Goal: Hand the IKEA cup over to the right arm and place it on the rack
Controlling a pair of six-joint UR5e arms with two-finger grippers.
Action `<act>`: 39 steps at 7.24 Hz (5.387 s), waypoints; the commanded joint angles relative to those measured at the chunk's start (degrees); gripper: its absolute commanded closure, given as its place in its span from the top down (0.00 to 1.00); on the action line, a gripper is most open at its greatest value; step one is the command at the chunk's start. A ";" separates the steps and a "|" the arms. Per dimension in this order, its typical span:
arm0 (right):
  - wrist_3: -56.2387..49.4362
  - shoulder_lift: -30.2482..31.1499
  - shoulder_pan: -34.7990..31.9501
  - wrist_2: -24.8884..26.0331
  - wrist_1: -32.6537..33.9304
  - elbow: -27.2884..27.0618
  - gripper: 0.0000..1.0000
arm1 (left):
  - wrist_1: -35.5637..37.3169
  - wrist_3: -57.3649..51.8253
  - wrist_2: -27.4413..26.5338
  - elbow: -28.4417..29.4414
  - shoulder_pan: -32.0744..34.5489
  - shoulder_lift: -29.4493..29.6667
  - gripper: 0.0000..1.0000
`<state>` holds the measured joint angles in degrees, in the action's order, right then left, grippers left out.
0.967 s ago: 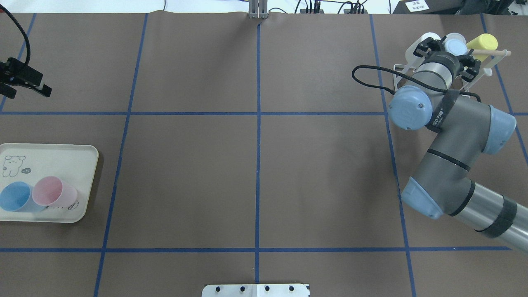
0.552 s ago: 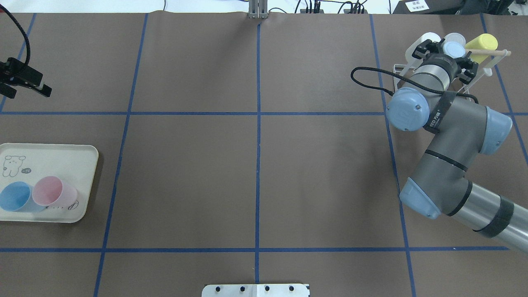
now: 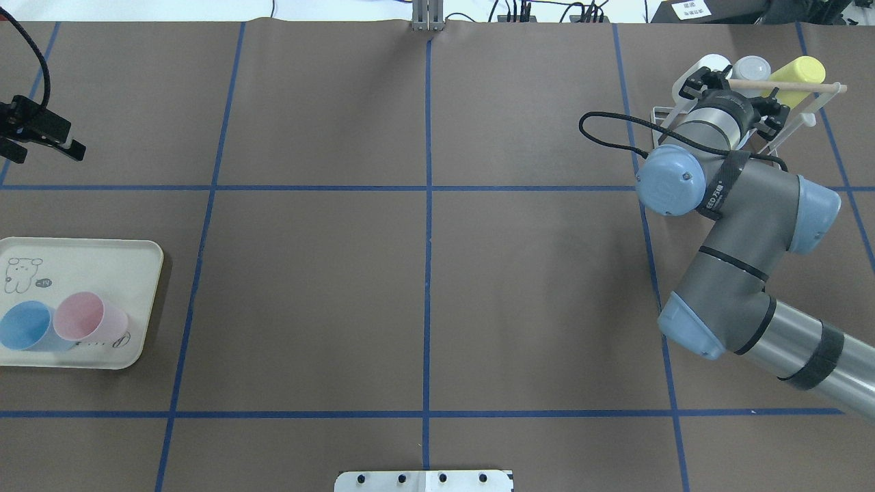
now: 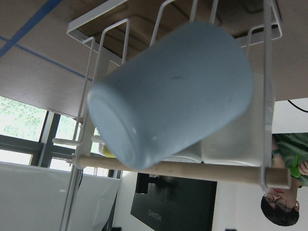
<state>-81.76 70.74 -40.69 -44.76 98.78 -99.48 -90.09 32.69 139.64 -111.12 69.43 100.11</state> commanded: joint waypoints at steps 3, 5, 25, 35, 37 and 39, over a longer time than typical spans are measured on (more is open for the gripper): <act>2.28 -3.76 -1.05 -5.22 0.10 -2.80 0.95 | 0.26 -0.17 -0.16 0.03 0.00 0.09 1.00; 15.67 -3.77 -1.40 -12.86 0.10 -8.33 0.96 | 0.44 -5.58 -1.29 0.29 1.05 -0.78 1.00; 116.47 -17.57 1.93 -55.79 -0.08 -14.86 0.99 | -36.21 1.14 -8.77 6.17 -12.04 -29.36 0.54; 116.30 -17.13 2.37 -55.44 -0.08 -14.86 0.99 | -35.86 2.99 -8.68 6.18 -14.59 -27.77 0.00; 116.12 -17.21 2.46 -55.44 -0.17 -14.86 0.99 | -35.60 2.90 -9.04 6.01 -14.50 -27.86 0.00; 115.94 -17.21 2.64 -54.65 -0.17 -14.78 1.00 | -34.73 2.90 -8.77 5.48 -11.54 -27.68 0.00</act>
<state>34.20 53.61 -38.17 -99.98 98.62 -114.30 -125.46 35.60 130.82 -105.41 55.78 72.37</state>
